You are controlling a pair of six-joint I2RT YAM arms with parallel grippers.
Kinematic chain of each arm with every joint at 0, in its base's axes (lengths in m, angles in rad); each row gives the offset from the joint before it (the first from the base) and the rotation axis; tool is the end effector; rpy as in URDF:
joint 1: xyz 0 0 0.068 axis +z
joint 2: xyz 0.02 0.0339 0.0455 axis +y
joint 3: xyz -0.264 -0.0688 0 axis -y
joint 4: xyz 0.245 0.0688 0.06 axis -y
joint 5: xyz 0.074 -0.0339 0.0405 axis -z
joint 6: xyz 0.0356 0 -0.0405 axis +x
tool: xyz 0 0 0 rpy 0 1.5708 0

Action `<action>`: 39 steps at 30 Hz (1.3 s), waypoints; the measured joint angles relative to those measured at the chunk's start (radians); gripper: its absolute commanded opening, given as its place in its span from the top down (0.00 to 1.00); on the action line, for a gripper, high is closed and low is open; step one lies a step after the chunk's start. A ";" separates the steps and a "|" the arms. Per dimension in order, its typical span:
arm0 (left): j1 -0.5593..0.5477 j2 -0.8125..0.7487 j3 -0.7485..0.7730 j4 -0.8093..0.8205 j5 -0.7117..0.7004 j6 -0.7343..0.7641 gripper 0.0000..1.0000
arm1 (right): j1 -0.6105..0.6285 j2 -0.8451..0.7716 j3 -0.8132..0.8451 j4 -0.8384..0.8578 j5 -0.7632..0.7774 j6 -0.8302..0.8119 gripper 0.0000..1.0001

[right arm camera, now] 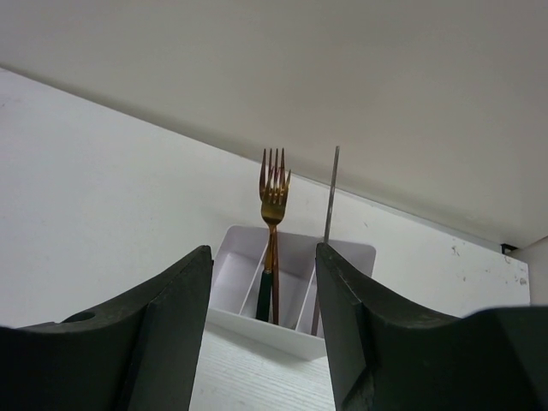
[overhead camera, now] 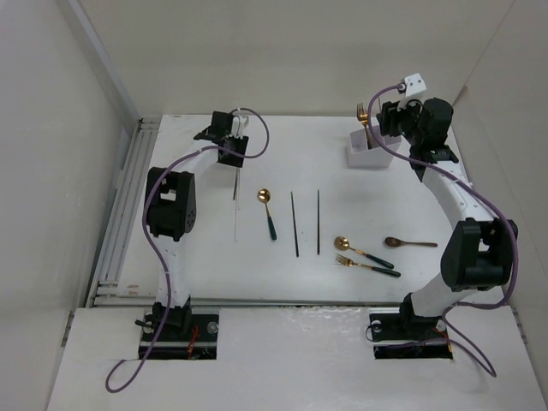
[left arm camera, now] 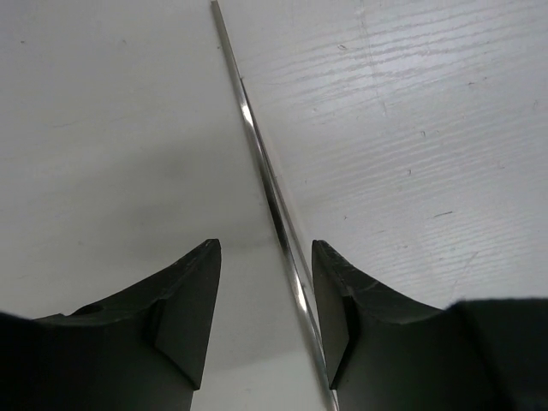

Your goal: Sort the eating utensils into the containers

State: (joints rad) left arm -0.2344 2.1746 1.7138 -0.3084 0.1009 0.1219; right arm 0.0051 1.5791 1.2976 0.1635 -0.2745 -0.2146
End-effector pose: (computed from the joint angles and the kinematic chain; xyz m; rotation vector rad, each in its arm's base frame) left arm 0.4803 -0.1184 0.1995 0.4642 2.2952 -0.1738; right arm 0.3817 0.0116 0.3543 -0.3873 1.6398 0.0744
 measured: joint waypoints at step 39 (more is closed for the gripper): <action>0.001 0.100 0.090 -0.033 -0.088 0.087 0.78 | 0.004 0.000 -0.003 0.000 -0.013 0.000 0.43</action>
State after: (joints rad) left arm -0.2337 2.2749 1.8034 -0.3416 0.0128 0.2092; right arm 0.0090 1.5791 1.2942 0.1638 -0.2874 -0.2142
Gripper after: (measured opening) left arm 0.320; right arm 0.570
